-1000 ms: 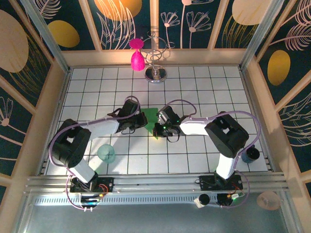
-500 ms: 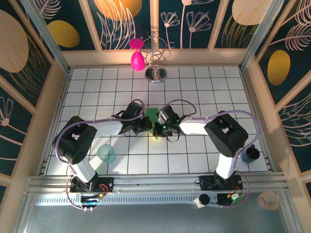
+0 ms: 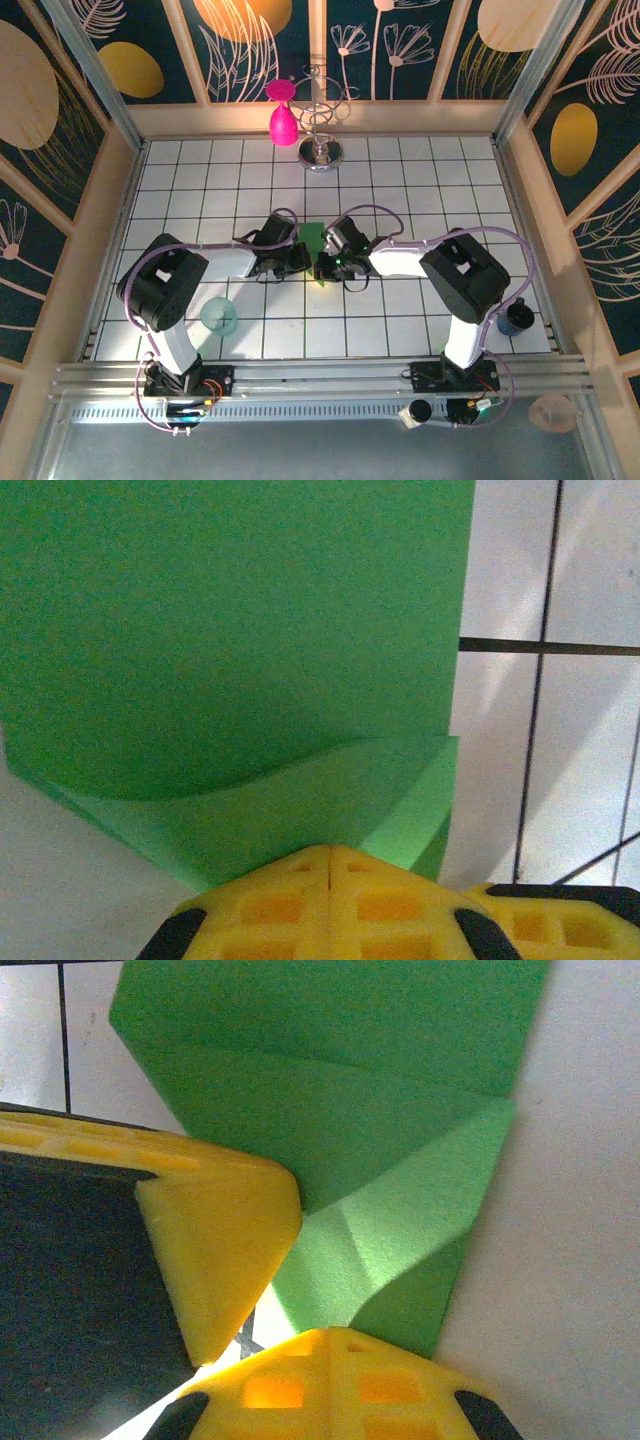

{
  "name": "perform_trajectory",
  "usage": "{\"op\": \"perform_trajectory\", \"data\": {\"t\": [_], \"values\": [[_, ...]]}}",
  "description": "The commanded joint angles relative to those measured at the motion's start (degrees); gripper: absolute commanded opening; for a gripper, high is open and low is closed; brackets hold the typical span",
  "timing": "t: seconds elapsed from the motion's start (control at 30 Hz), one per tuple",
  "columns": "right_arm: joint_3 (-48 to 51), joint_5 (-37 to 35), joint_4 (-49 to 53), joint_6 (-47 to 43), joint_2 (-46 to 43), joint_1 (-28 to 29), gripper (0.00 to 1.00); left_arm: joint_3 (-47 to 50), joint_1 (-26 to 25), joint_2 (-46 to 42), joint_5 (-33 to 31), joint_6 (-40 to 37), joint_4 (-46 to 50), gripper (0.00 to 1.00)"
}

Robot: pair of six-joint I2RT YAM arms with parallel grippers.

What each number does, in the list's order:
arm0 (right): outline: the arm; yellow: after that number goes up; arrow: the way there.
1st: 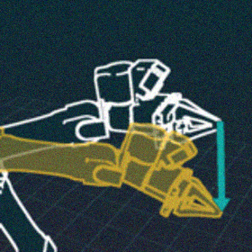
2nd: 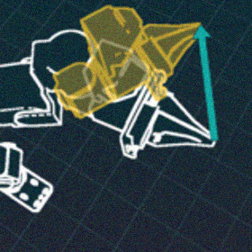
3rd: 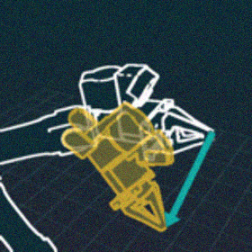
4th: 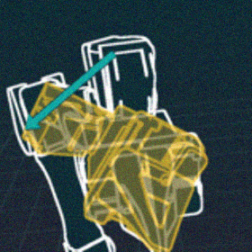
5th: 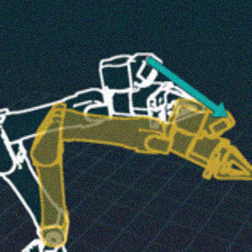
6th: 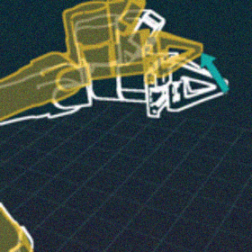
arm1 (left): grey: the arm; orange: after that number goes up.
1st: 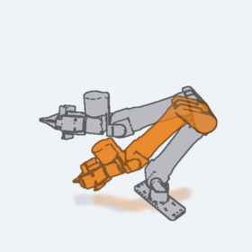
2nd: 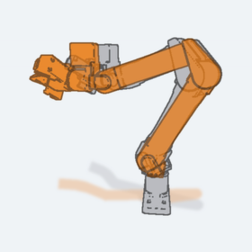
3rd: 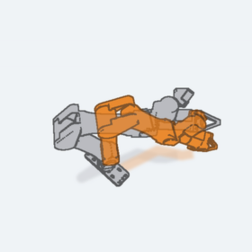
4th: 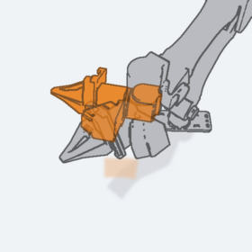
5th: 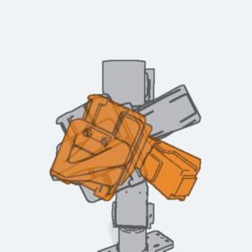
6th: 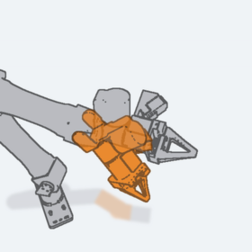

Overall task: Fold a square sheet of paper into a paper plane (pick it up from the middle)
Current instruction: Third fold the triangle at the center of the table.

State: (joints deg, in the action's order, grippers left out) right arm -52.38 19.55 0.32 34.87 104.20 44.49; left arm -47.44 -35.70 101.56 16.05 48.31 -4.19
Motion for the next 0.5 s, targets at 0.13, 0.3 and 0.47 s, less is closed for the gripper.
{"op": "perform_trajectory", "data": {"t": [0.13,0.3,0.47], "values": [[2.30,-6.07,10.17,-1.07,3.34,0.42,0.00,-0.94,0.06,1.53,-4.95,-0.14,4.21,0.03],[2.29,-6.72,11.12,-0.95,3.81,0.66,0.00,-1.17,3.20,1.28,-5.02,-1.78,4.75,0.03],[2.29,-6.90,11.46,-0.86,4.43,0.86,0.00,-2.95,6.90,2.54,-3.81,-5.33,6.53,0.04]]}}
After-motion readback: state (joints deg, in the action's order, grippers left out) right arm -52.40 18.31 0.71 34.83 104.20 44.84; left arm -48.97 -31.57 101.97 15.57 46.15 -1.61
